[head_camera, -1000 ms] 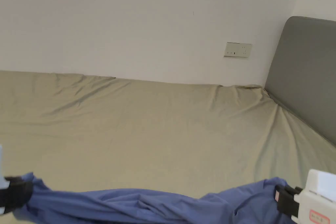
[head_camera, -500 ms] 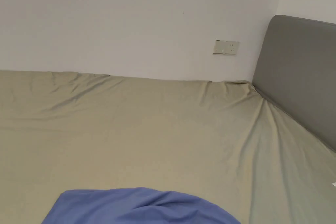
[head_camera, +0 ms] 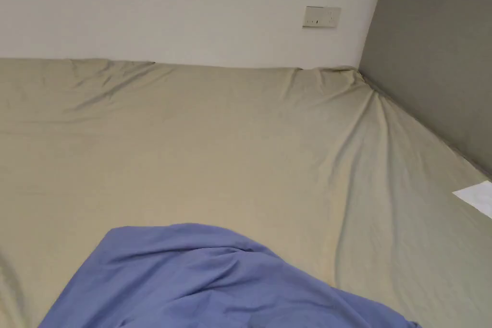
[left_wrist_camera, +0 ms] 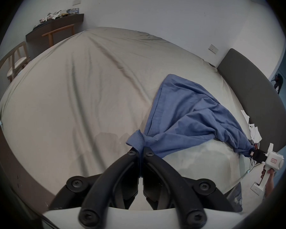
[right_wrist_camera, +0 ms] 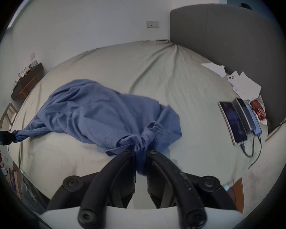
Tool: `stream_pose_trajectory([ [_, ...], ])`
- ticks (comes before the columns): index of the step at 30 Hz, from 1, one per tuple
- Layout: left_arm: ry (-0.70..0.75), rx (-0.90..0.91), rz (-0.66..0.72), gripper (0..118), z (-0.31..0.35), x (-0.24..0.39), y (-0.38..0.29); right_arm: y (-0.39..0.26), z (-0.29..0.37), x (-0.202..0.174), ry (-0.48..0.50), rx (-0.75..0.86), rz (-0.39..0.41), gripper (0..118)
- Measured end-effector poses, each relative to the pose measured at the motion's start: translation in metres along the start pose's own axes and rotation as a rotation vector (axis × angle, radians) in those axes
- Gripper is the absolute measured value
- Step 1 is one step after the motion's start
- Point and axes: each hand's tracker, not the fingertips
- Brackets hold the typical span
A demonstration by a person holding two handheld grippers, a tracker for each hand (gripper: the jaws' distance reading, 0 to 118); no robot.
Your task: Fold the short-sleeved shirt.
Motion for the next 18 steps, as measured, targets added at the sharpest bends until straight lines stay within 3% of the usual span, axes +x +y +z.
stream_pose_trajectory([
  [6,0.027,-0.041,0.02,3,0.016,0.004,-0.041,-0.031,0.007,0.0,-0.001,-0.049,-0.032,14],
  [7,0.024,-0.05,0.035,3,0.014,0.003,-0.047,-0.033,0.008,-0.002,-0.003,-0.075,-0.051,20],
  [8,0.022,-0.056,0.041,4,0.012,0.002,-0.05,-0.035,0.009,-0.001,-0.023,-0.092,-0.064,32],
  [10,0.036,-0.06,0.034,7,0.007,0.002,-0.059,-0.044,0.013,0.003,-0.037,-0.089,-0.073,76],
  [11,0.07,-0.064,0.019,17,0.005,0.002,-0.061,-0.048,0.017,0.006,-0.048,-0.08,-0.084,86],
  [12,0.099,-0.066,0.008,37,0.003,0.002,-0.063,-0.052,0.024,0.008,-0.074,-0.054,-0.109,90],
  [13,0.105,-0.064,0.006,74,0.004,0.004,-0.065,-0.054,0.032,0.009,-0.088,-0.025,-0.13,90],
  [14,0.105,-0.06,0.008,90,0.006,0.004,-0.066,-0.054,0.039,0.009,-0.098,-0.003,-0.144,90],
  [15,0.103,-0.046,0.006,96,0.009,0.005,-0.065,-0.053,0.048,0.009,-0.105,0.023,-0.148,90],
  [17,0.095,0.019,0.004,83,0.02,0.005,-0.061,-0.048,0.061,0.004,-0.11,0.054,-0.131,89],
  [18,0.108,0.044,-0.003,71,0.026,0.007,-0.058,-0.044,0.065,-0.001,-0.105,0.072,-0.108,87],
])
